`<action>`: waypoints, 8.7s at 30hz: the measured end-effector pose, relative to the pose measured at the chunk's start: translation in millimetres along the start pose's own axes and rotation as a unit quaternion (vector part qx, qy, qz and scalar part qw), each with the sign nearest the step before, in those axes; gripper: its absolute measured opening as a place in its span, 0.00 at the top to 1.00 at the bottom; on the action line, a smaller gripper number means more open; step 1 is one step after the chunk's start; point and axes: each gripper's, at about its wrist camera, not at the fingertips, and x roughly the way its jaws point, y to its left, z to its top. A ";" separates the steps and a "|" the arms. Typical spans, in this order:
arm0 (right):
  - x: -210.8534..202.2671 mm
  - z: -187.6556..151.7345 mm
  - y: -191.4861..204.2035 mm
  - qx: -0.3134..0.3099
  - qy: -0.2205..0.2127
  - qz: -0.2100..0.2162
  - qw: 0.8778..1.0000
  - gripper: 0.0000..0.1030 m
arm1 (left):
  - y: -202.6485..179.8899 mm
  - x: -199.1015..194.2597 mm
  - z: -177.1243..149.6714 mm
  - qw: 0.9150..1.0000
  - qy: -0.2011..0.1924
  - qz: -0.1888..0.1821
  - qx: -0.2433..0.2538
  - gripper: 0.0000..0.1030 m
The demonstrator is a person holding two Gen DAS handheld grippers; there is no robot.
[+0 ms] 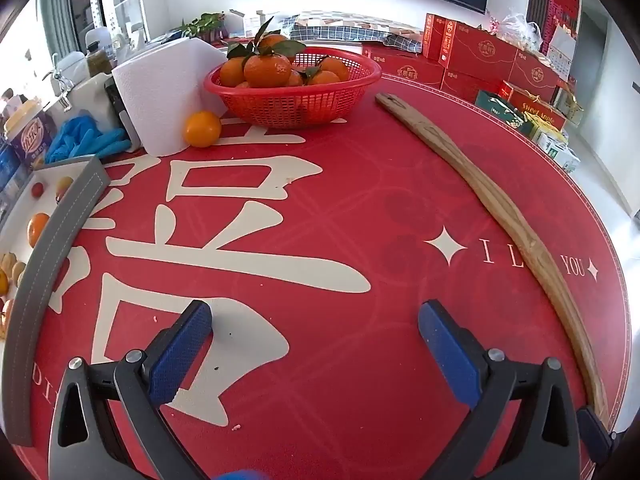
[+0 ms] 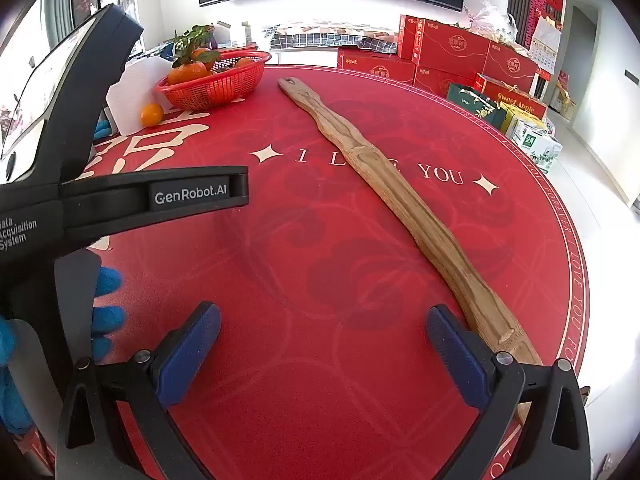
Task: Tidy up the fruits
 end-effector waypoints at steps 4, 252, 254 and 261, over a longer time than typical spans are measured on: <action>-0.1 -0.1 0.0 0.000 0.000 0.000 1.000 0.00 | -0.3 -0.4 0.1 1.000 0.000 0.000 0.000 0.00; -5.7 53.4 172.1 -0.124 0.023 0.089 0.988 0.05 | 230.3 -122.7 -74.3 0.996 -0.092 0.003 -0.002 0.20; 2.4 44.0 157.2 -0.122 0.037 0.078 0.989 0.05 | 211.5 -122.3 -76.2 0.996 -0.086 -0.010 0.021 0.20; 18.6 35.7 135.0 -0.108 0.058 0.070 0.990 0.00 | 184.8 -112.3 -82.5 0.997 -0.066 -0.012 0.039 0.20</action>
